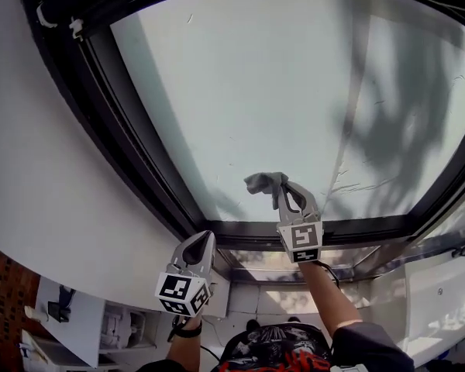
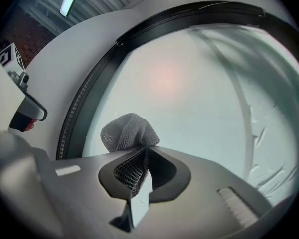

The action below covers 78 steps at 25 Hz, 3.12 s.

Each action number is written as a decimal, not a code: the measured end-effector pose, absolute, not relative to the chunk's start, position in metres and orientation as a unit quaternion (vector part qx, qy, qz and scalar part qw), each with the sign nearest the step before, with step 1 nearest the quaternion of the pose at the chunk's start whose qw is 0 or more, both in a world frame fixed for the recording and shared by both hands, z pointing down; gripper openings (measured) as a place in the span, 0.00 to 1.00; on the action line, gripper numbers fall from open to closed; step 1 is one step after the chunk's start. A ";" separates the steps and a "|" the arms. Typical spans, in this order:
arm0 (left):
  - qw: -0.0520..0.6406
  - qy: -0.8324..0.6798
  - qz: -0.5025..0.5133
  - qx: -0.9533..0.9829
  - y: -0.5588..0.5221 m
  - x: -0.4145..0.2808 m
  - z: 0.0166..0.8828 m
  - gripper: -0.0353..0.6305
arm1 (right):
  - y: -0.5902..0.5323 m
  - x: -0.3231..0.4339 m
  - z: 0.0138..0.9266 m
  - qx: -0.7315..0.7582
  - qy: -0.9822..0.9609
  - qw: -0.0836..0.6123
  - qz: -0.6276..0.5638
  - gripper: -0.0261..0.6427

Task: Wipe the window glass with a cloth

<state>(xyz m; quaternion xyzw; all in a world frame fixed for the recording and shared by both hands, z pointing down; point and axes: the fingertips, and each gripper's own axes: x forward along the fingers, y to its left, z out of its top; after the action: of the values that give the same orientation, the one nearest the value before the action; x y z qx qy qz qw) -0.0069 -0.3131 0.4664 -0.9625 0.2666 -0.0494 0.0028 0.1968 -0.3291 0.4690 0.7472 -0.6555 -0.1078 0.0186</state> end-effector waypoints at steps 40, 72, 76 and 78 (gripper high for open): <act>-0.033 0.115 -0.061 -0.991 -0.216 0.163 0.458 0.06 | 0.000 0.592 0.500 0.946 -0.279 -0.146 -0.078 0.06; -0.102 0.342 -0.013 -0.934 -0.301 -0.106 0.492 0.06 | -0.460 -0.007 0.542 0.593 -0.797 0.097 -0.056 0.06; -0.103 0.326 -0.018 -0.939 -0.301 -0.094 0.495 0.06 | -0.446 0.034 0.544 0.620 -0.778 0.090 -0.042 0.06; -0.104 0.310 -0.022 -0.945 -0.303 -0.081 0.495 0.06 | -0.429 0.061 0.541 0.637 -0.767 0.075 -0.032 0.06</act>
<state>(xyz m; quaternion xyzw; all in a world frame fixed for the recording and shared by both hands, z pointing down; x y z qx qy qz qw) -0.0807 -0.3026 0.4950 -0.9446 0.3105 -0.0216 -0.1045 0.0611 -0.4292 0.5409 0.6366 -0.7668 -0.0318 0.0754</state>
